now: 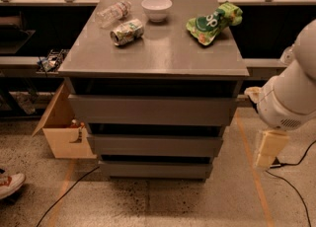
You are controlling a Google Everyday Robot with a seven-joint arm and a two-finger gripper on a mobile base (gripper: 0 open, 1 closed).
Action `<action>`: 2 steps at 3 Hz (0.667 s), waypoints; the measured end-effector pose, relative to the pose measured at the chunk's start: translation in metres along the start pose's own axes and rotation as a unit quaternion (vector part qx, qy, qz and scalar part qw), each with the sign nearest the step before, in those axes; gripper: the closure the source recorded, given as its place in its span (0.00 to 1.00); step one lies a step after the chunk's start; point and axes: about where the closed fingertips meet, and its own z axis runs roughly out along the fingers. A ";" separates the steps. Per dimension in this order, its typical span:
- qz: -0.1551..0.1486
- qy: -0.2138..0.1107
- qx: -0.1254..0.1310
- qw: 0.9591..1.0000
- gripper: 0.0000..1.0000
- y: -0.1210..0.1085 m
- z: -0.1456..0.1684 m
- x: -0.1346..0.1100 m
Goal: Open bottom drawer
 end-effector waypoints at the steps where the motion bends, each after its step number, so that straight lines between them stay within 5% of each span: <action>1: -0.030 0.023 -0.007 0.999 0.00 0.028 0.077 0.008; 2: -0.030 0.023 -0.007 0.999 0.00 0.028 0.077 0.008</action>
Offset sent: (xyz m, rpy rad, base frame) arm -0.0028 0.0043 -0.0666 -0.0448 0.0124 0.0402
